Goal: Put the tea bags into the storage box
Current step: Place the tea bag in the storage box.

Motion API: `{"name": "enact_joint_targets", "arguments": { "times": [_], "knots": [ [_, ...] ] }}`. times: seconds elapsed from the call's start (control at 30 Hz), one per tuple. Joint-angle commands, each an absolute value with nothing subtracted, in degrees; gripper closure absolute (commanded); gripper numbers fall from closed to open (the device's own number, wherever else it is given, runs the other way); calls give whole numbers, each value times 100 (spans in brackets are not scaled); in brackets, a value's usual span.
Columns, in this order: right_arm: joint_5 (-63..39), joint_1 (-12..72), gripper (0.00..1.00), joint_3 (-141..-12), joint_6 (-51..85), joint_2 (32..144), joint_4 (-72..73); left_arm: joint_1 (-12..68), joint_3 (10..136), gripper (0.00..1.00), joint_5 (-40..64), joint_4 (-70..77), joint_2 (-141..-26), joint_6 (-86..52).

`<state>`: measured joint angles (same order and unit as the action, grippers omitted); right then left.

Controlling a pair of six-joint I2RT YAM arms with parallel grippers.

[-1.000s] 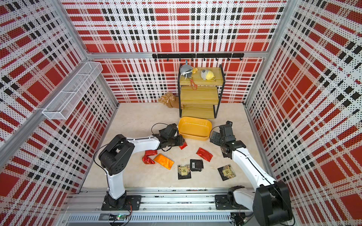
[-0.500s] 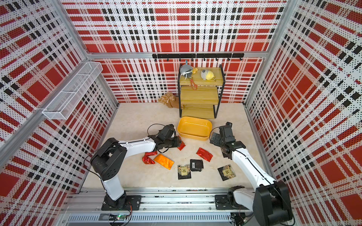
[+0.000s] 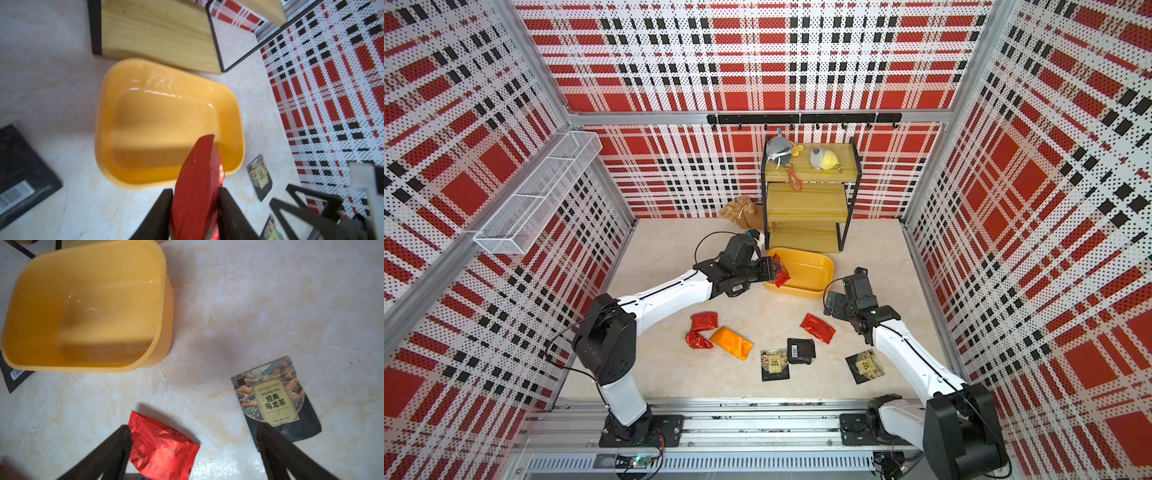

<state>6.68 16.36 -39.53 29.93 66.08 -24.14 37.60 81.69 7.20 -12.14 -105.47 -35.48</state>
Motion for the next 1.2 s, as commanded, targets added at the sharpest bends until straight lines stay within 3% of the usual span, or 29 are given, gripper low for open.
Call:
{"name": "enact_joint_targets", "arguments": {
  "times": [0.0, 0.37, 0.87, 0.93, 1.17],
  "knots": [
    [471, 1766, 0, -3865, 2783, 6452, -2254, 3677, 8670, 58, 963, -1419, -11200, -3359],
    [722, 2574, 0, -3744, 2508, 7072, -2246, 3512, 9583, 56, 1032, -1450, -12394, -3329],
    [986, 3017, 0, -4375, 2219, 8334, -2399, 3455, 9779, 24, 1068, -1511, -12294, -3275],
    [917, 3016, 0, -4426, 2152, 8417, -2421, 3441, 9733, 3, 1046, -1537, -12124, -3256],
    [733, 3023, 0, -4645, 1974, 8801, -2501, 3264, 9193, 1, 899, -1546, -11324, -3208]
  ]
}}
